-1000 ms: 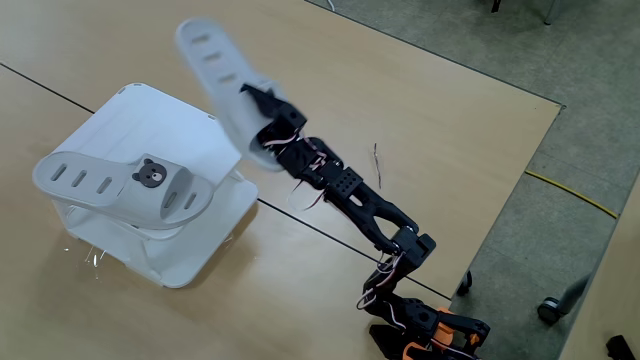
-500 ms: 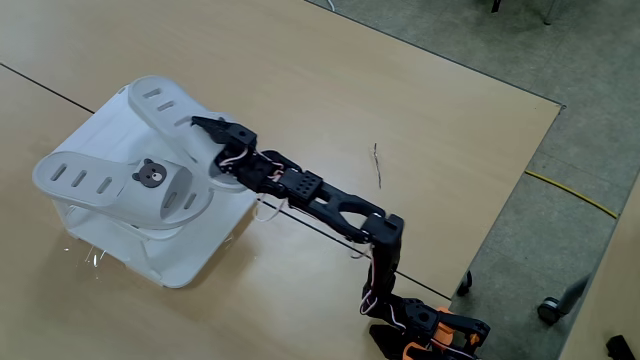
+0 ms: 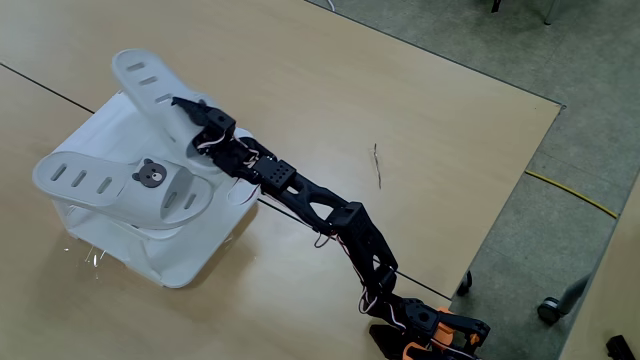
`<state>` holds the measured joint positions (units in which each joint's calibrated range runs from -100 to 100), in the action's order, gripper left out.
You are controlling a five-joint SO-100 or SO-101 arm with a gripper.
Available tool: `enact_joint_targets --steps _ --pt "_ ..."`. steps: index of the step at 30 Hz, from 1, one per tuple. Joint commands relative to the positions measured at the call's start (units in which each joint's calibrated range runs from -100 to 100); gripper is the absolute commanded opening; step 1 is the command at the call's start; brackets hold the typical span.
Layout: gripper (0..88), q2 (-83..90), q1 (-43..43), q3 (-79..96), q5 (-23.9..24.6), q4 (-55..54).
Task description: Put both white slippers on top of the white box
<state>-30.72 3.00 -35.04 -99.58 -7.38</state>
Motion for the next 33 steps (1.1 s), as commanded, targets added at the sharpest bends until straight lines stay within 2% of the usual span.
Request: enact_joint_targets --steps 1,23,25,27,28,33 --pt "0.8 0.89 -3.00 -7.95 -0.42 -0.21" --pt "1.6 0.73 0.95 2.70 -0.42 -0.38" --pt "6.0 0.81 0.62 4.23 -0.42 -0.38" --pt "16.0 0.81 0.38 4.32 -0.42 -0.38" --pt "18.3 0.81 0.38 4.32 -0.42 -0.38" --pt "19.9 1.74 0.21 5.04 -0.42 -0.12"
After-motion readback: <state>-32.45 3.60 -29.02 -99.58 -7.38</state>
